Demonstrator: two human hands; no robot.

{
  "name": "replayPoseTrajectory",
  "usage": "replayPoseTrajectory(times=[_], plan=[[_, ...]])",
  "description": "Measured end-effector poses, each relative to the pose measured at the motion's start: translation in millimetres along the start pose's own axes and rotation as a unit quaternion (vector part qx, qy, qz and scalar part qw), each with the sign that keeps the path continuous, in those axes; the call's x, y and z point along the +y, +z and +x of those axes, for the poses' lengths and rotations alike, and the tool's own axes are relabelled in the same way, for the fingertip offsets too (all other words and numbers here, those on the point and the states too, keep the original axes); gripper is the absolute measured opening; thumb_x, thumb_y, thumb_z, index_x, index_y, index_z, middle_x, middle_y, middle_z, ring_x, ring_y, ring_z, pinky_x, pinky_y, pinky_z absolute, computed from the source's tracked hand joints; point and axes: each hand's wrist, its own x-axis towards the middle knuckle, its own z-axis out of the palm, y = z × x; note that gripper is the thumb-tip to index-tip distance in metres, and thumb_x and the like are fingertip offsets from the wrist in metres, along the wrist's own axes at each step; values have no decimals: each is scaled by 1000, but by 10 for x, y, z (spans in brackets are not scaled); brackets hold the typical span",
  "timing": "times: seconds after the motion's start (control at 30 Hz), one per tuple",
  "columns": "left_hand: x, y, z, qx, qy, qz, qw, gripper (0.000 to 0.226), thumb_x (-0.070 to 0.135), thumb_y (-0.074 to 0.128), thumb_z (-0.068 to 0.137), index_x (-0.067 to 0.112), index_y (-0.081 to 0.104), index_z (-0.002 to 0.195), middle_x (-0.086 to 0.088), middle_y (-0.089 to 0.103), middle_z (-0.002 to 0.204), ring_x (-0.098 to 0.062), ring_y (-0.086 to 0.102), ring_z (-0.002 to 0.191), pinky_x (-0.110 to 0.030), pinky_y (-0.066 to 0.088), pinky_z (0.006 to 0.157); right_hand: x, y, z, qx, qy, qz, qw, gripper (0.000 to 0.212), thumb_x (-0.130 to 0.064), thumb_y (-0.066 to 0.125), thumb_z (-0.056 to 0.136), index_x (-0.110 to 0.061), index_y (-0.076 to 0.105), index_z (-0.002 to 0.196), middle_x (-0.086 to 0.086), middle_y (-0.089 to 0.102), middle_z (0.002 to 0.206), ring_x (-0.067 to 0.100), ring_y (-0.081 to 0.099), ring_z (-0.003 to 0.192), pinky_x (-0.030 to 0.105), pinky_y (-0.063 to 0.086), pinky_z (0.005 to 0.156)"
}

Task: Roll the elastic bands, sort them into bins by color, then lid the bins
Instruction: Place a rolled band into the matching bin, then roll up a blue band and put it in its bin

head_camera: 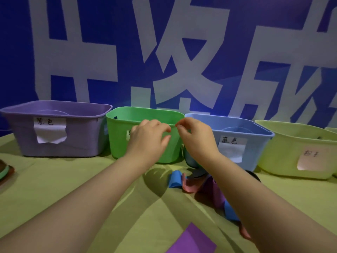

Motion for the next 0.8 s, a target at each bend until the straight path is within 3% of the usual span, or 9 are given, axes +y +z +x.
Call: replayPoseTrajectory(times=[0.13,0.23,0.57,0.7,0.8], plan=[[261,175,-292,-154,-6,-21,988,19,26,52,91,20,60,107,-2,59,103,-24,56,98,-37,47,81,166,-48,-321,-34,25,-3,999,19,-23,52,90,-18,68,99,1,71,96,21,61,94,35,45,87],[313,293,-439,-212,-6,24,977,25,28,52,90,23,56,114,-1,58,112,-23,55,105,-36,47,83,298,-45,-501,-60,43,-9,997,18,-24,53,89,-20,68,98,1,71,95,22,62,92,32,46,82],[371,421,-542,-271,-54,36,960,32,26,54,86,23,54,118,-6,57,117,-26,54,107,-30,42,78,375,-68,-650,-105,-14,-103,989,26,-20,44,90,-23,63,108,4,69,101,27,57,100,34,35,87],[371,423,-562,-257,-70,0,964,27,20,57,83,20,59,110,-5,59,109,-24,54,99,-29,40,73,386,-101,-676,-152,-33,-140,978,29,-18,49,86,-21,59,112,3,67,103,27,54,101,35,31,90],[358,417,-556,-210,-79,-33,974,34,14,57,83,18,60,117,-5,60,115,-23,55,104,-27,39,78,387,-99,-677,-158,-36,-143,976,28,-21,51,85,-22,58,113,1,68,102,26,55,101,35,31,89]])
